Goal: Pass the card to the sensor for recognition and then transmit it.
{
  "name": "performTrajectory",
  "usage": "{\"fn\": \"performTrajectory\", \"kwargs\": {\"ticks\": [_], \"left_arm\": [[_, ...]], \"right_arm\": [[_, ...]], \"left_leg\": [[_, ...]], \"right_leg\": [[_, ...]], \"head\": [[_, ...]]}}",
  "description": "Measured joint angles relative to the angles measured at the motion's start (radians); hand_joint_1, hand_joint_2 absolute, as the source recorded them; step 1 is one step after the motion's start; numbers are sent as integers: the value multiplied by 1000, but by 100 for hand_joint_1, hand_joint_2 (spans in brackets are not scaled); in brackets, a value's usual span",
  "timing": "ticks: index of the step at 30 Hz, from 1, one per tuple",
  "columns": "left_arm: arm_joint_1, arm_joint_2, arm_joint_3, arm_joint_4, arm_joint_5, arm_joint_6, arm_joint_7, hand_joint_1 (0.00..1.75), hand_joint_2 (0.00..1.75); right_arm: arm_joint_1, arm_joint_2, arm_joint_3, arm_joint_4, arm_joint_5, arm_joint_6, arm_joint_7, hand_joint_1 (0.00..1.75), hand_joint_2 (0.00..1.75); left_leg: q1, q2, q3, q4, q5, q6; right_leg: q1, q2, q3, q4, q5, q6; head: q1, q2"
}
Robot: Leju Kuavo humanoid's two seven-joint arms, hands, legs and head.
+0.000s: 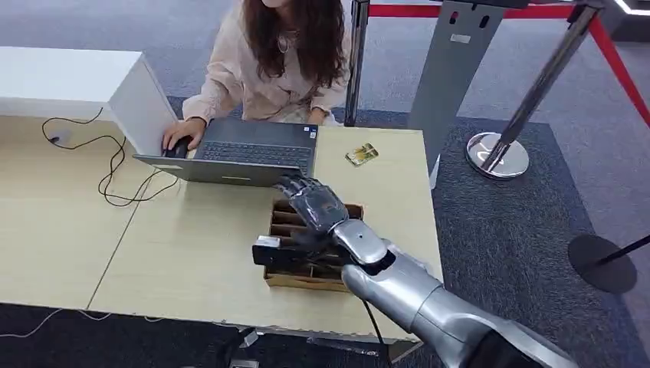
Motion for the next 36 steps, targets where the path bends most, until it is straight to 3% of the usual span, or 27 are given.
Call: {"fn": "performTrajectory", "kwargs": {"ticks": [11, 23, 29, 36], "left_arm": [[-5, -30, 2, 28, 2, 48, -3, 0, 175], [-18, -55, 9, 42, -1, 58, 67, 0, 175], [-18, -65, 11, 42, 7, 63, 74, 0, 175], [-16, -66, 17, 42, 5, 68, 70, 0, 175]], "right_arm": [[-12, -6, 0, 30, 18, 5, 17, 26, 175], [-25, -7, 0, 38, 18, 29, 14, 21, 175], [-34, -7, 0, 39, 22, 36, 31, 14, 175], [-50, -11, -3, 45, 21, 35, 47, 21, 175]], "left_leg": [[0, 0, 0, 0, 0, -1], [0, 1, 0, 0, 0, -1], [0, 1, 0, 0, 0, -1], [0, 1, 0, 0, 0, -1]], "right_leg": [[0, 0, 0, 0, 0, -1], [0, 1, 0, 0, 1, -1], [0, 1, 0, 0, 1, -1], [0, 1, 0, 0, 1, -1]], "head": [[0, 0], [0, 0], [0, 0], [0, 0]]}}
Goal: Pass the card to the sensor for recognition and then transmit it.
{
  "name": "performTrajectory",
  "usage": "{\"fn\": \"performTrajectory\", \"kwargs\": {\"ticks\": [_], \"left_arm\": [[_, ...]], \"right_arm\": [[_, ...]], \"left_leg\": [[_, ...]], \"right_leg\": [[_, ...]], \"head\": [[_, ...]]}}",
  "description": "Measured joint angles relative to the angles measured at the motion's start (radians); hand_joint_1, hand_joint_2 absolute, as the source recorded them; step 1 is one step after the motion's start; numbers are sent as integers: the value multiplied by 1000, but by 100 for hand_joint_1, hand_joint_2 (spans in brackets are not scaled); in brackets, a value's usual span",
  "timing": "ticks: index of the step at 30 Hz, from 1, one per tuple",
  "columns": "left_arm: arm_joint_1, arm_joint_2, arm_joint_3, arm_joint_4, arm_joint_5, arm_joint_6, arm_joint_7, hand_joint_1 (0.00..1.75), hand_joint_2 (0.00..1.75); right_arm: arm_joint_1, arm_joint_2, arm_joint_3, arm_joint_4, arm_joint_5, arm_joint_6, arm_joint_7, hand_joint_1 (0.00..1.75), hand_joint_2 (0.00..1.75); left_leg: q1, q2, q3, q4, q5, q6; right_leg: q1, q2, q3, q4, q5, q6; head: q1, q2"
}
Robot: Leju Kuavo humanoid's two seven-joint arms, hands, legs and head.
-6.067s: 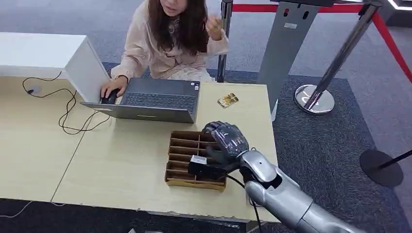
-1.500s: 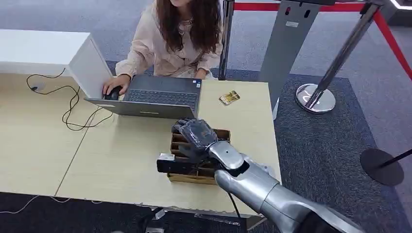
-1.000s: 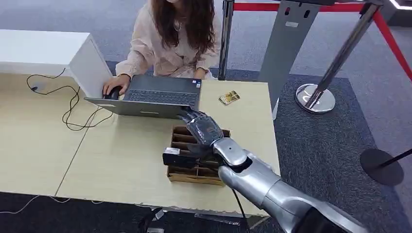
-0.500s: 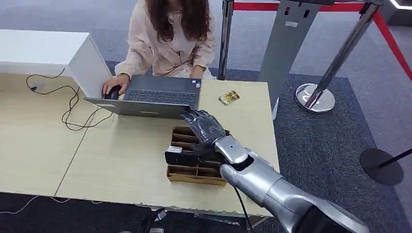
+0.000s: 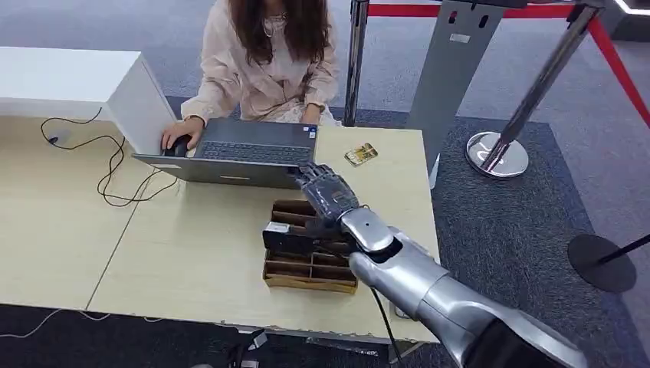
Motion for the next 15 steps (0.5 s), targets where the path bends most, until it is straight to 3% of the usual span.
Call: {"fn": "performTrajectory", "kwargs": {"ticks": [6, 15], "left_arm": [[2, 0, 1, 0, -8, 17, -9, 0, 175], [13, -2, 7, 0, -9, 28, -15, 0, 175]], "right_arm": [[-13, -7, 0, 0, -32, 85, 2, 26, 175], [-16, -15, 0, 0, -58, 88, -6, 26, 175]], "left_leg": [[0, 0, 0, 0, 0, 0], [0, 0, 0, 0, 0, 0]], "right_leg": [[0, 0, 0, 0, 0, 0], [0, 0, 0, 0, 0, 0]], "head": [[0, 0], [0, 0]]}}
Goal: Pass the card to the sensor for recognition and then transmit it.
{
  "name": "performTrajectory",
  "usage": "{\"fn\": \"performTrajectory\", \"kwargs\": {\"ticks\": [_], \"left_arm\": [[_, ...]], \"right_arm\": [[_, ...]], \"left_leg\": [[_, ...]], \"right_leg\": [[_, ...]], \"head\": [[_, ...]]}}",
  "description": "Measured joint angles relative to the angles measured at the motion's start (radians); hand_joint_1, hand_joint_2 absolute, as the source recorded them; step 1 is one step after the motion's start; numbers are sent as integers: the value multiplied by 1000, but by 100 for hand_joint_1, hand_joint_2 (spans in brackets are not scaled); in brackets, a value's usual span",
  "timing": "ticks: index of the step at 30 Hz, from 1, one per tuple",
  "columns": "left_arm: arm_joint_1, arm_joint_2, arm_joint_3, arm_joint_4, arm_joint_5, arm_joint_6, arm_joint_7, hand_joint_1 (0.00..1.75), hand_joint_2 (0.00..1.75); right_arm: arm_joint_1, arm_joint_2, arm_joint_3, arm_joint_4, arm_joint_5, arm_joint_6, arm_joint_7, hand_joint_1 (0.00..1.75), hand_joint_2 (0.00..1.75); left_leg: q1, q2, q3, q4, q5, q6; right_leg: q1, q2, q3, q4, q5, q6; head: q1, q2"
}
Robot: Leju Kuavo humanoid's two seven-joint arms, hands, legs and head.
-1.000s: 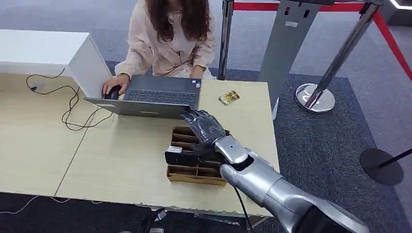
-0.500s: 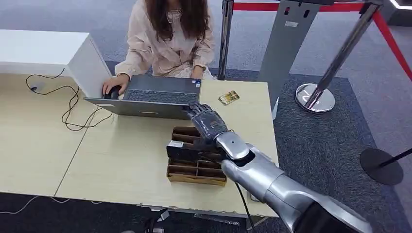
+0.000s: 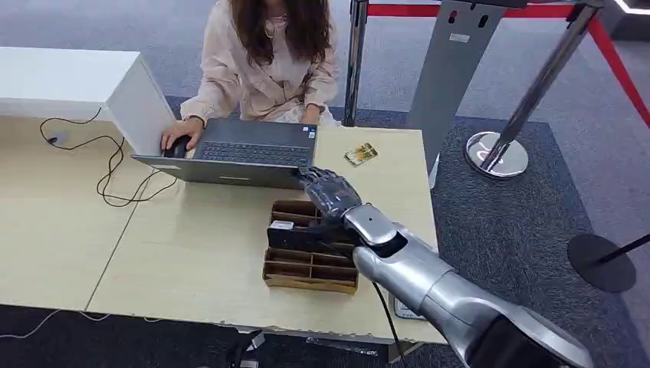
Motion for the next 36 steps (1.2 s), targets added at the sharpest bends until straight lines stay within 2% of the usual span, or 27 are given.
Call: {"fn": "performTrajectory", "kwargs": {"ticks": [9, 11, 12, 16, 19, 25, 36], "left_arm": [[18, 0, 2, 0, 1, 4, -8, 0, 175], [22, 0, 3, 0, 1, 5, -8, 0, 175], [24, 0, 3, 0, 1, 6, -8, 0, 175], [35, 0, 3, 0, 1, 7, -15, 0, 175], [38, 0, 6, 0, 1, 8, -20, 0, 175], [45, 0, 19, 0, 2, 14, -29, 0, 175], [54, -1, 28, 0, 3, 15, -40, 0, 175]], "right_arm": [[0, -11, -6, 0, -18, -8, 1, 33, 175], [0, -16, -9, 0, -24, -11, 4, 42, 175], [0, -18, -12, 0, -27, -14, 7, 61, 175], [0, -32, -24, -1, -41, -18, 16, 75, 175], [1, -45, -30, -3, -58, -12, 20, 77, 175], [0, -72, -45, -29, -135, 49, 8, 77, 175], [-6, -103, -50, -79, -161, 57, 8, 77, 175]], "left_leg": [[0, 0, 0, 0, 0, 0], [0, 0, 0, 0, 0, 0], [0, 0, 0, 0, 0, 0], [0, 0, 0, 0, 0, 0], [0, 0, 0, 0, 0, 0], [0, 0, 0, 0, 0, 0], [0, 0, 0, 0, 0, 0]], "right_leg": [[0, 0, 0, 0, 0, 0], [0, 0, 0, 0, 0, 0], [0, 0, 0, 0, 0, 0], [0, 0, 0, 0, 0, 0], [0, 0, 0, 0, 0, 0], [0, 0, 0, 0, 0, 0], [0, 0, 0, 0, 0, 0]], "head": [[0, 0], [0, 0], [0, 0], [0, 0], [0, 0], [0, 0], [0, 0]]}}
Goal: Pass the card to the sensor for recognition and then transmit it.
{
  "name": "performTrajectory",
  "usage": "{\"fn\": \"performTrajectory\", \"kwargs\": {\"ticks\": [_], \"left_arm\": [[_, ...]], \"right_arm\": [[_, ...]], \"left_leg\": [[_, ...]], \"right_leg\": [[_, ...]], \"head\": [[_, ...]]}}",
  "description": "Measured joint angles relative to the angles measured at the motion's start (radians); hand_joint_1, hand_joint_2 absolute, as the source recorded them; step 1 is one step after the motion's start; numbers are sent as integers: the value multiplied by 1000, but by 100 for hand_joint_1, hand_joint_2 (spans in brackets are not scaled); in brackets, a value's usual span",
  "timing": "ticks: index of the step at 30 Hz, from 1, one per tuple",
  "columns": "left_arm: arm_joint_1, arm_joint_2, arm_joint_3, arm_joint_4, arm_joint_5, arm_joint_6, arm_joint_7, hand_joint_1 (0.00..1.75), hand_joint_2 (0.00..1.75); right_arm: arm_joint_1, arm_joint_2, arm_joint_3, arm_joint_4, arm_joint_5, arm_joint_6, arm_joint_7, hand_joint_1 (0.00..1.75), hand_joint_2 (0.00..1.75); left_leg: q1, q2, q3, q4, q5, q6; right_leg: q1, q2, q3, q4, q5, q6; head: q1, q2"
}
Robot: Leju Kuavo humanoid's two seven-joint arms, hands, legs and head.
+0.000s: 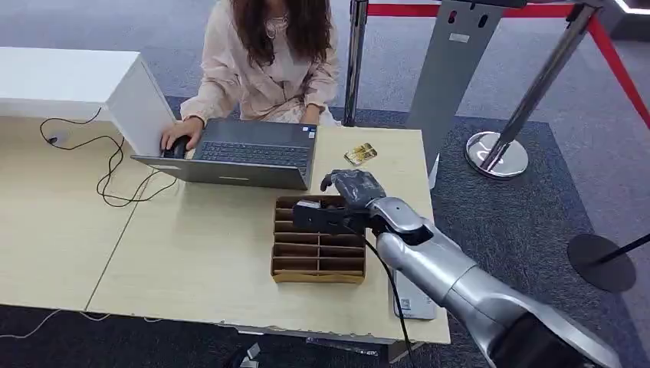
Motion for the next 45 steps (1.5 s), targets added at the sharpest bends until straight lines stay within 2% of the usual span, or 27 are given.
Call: {"fn": "performTrajectory", "kwargs": {"ticks": [7, 11, 13, 15, 16, 18, 24, 25, 28, 29, 30, 33, 36, 39, 41, 42, 43, 44, 45], "left_arm": [[4, 0, 1, 0, 1, -3, -8, 0, 175], [8, 0, 2, 0, 3, -4, -13, 0, 175], [9, 0, 3, 0, 3, -6, -15, 0, 175], [10, 0, 5, 0, 4, -6, -16, 0, 175], [10, 0, 6, 0, 5, -6, -16, 0, 175], [12, 0, 7, 0, 6, -6, -19, 0, 175], [14, 0, 15, 0, 9, -9, -22, 0, 175], [15, 4, 16, 1, -3, -43, -22, 0, 175], [19, 57, 14, 3, -38, -221, -13, 0, 175], [20, 77, 15, 5, -39, -259, -11, 0, 175], [20, 91, 15, 8, -39, -269, -9, 0, 175], [25, 129, 15, 18, -44, -272, -11, 0, 175], [29, 145, 15, 22, -53, -278, -23, 0, 175], [33, 151, 15, 23, -53, -277, -29, 0, 175], [37, 157, 15, 24, -54, -283, -34, 0, 175], [38, 158, 15, 24, -55, -283, -36, 0, 175], [40, 160, 15, 24, -55, -283, -37, 0, 175], [41, 163, 15, 24, -55, -283, -38, 0, 175], [43, 164, 15, 24, -55, -283, -39, 0, 175]], "right_arm": [[-10, -13, -6, -27, 1, -17, 12, 82, 175], [-15, -21, -10, -42, 4, -20, 21, 77, 175], [-18, -26, -14, -50, 8, -20, 22, 66, 175], [-20, -29, -18, -56, 10, -19, 23, 63, 175], [-21, -31, -20, -60, 11, -18, 23, 51, 175], [-23, -35, -22, -68, 12, -11, 23, 38, 175], [-32, -44, -22, -94, -57, 79, -9, 24, 175], [-35, -45, -21, -98, -80, 104, -23, 23, 175], [-47, -41, -19, -98, -142, 152, -53, 21, 175], [-51, -39, -18, -98, -155, 158, -56, 23, 175], [-56, -38, -16, -98, -172, 165, -63, 23, 175], [-78, -39, -10, -98, -227, 184, -84, 24, 175], [-106, -42, 1, -100, -259, 188, -89, 24, 175], [-126, -50, 3, -110, -275, 185, -78, 31, 175], [-140, -58, 3, -120, -281, 183, -67, 54, 175], [-148, -60, 3, -124, -283, 182, -61, 54, 175], [-154, -63, 3, -129, -283, 181, -57, 70, 175], [-159, -66, 3, -134, -283, 181, -52, 96, 175], [-163, -68, 4, -139, -282, 181, -50, 96, 175]], "left_leg": [[0, 0, 0, 0, 0, 0], [0, 0, 0, 0, 0, 0], [0, 0, 0, 0, 0, 0], [0, 0, 0, 0, 0, 0], [0, 0, 0, 0, 0, 0], [0, 0, 0, 0, 0, 0], [0, 0, 0, 0, 0, 0], [0, 0, 0, 0, 0, 0], [3, 0, 0, 0, 0, 0], [3, 0, 0, 0, 0, 0], [3, 0, 0, 0, 0, 0], [3, 0, 0, 0, 0, 0], [3, 0, 0, 0, 0, 0], [3, 0, 0, 0, 0, 0], [3, 0, 0, 0, 0, 0], [3, 0, 0, 0, 0, 0], [3, 0, 0, 0, 0, 0], [3, 0, 0, 0, 0, 0], [3, 0, 0, 0, 0, -1]], "right_leg": [[0, 0, 0, 0, 0, 0], [0, 0, 0, 0, 0, 0], [0, 0, 0, 0, 0, 0], [0, 0, 0, 0, 0, 0], [0, 0, 0, 0, 0, 0], [0, 0, 0, 0, 0, 0], [0, 0, 0, 0, 0, 0], [0, 0, 0, 0, 0, 0], [1, 0, 0, 0, 0, 0], [1, 0, 0, 0, 0, 0], [1, 0, 0, 0, 0, 0], [2, 0, 0, 1, 0, 0], [2, 0, 0, 1, -1, -1], [2, 0, 0, 1, -1, -1], [1, 0, 0, 1, -1, -1], [1, 0, 0, 1, -1, -1], [1, 0, 0, 1, -1, -1], [1, 0, 0, 1, -1, -1], [1, 0, 0, 1, -1, -1]], "head": [[0, 0], [0, 0], [0, 0], [0, 0], [0, 0], [0, 0], [0, 0], [0, 0], [0, 0], [0, 0], [-1, 0], [-1, 0], [0, 0], [0, 0], [0, 0], [0, 0], [0, 0], [0, 0], [0, 0]]}}
